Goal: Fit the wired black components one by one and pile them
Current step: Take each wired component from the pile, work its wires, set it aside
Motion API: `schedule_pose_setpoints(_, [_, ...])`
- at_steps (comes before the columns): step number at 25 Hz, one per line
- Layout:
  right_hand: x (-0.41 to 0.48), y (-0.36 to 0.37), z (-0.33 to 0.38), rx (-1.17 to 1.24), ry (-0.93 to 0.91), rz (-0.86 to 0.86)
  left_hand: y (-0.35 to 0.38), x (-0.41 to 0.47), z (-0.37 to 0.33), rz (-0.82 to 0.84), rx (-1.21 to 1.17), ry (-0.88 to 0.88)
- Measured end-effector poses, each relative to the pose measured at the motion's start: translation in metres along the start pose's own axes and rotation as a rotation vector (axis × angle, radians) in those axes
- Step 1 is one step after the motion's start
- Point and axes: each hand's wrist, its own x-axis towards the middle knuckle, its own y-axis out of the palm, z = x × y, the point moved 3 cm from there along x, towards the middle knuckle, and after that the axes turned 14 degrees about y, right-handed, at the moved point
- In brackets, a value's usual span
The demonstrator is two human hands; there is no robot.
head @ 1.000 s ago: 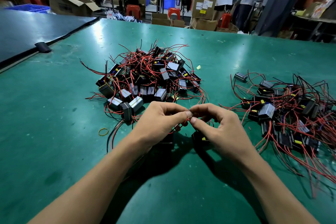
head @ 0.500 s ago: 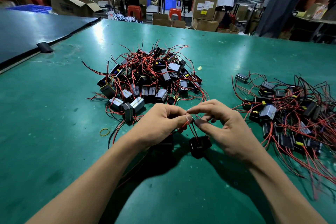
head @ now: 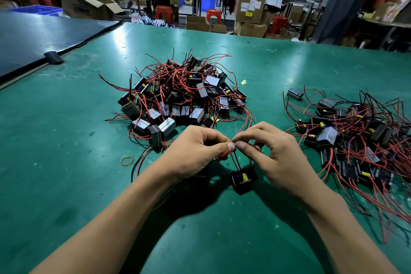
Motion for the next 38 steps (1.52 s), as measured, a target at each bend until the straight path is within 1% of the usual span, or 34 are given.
schedule_pose_setpoints(5, [0.0,-0.001,-0.002,-0.041,0.007,-0.011,0.002,-0.001,-0.001,-0.013,0.05,0.023])
schedule_pose_setpoints(8, [-0.002,-0.001,0.002,-0.015,0.006,0.0,0.0,-0.001,-0.002,-0.042,0.044,0.029])
schedule_pose_setpoints(12, [-0.002,-0.002,0.004,0.027,0.025,-0.01,0.0,-0.003,-0.004,-0.014,0.08,0.034])
schedule_pose_setpoints(13, [-0.001,-0.002,0.004,0.046,0.046,-0.014,0.001,-0.003,-0.005,-0.006,0.087,0.037])
schedule_pose_setpoints(15, [-0.001,0.0,0.003,0.105,0.149,0.0,0.002,-0.003,-0.008,0.001,0.108,0.059])
schedule_pose_setpoints(17, [-0.002,0.003,0.001,0.176,0.275,0.056,0.001,-0.003,-0.011,-0.01,0.135,0.093])
schedule_pose_setpoints(20, [-0.001,0.005,0.002,0.269,0.392,0.151,0.0,-0.003,-0.013,-0.026,0.213,0.152])
schedule_pose_setpoints(23, [0.001,0.008,0.003,0.335,0.493,0.177,0.001,-0.004,-0.014,-0.033,0.299,0.206])
schedule_pose_setpoints(25, [0.0,0.008,0.004,0.344,0.488,0.153,0.0,-0.004,-0.012,-0.04,0.318,0.21])
schedule_pose_setpoints(29, [-0.002,-0.004,0.003,0.243,0.354,0.019,-0.004,-0.004,-0.008,-0.041,0.253,0.135])
schedule_pose_setpoints(31, [-0.002,-0.006,0.002,0.248,0.334,0.027,-0.003,-0.005,-0.008,-0.028,0.229,0.113])
schedule_pose_setpoints(38, [0.0,-0.004,-0.007,0.451,0.378,0.109,-0.003,-0.004,-0.01,-0.039,0.139,0.073])
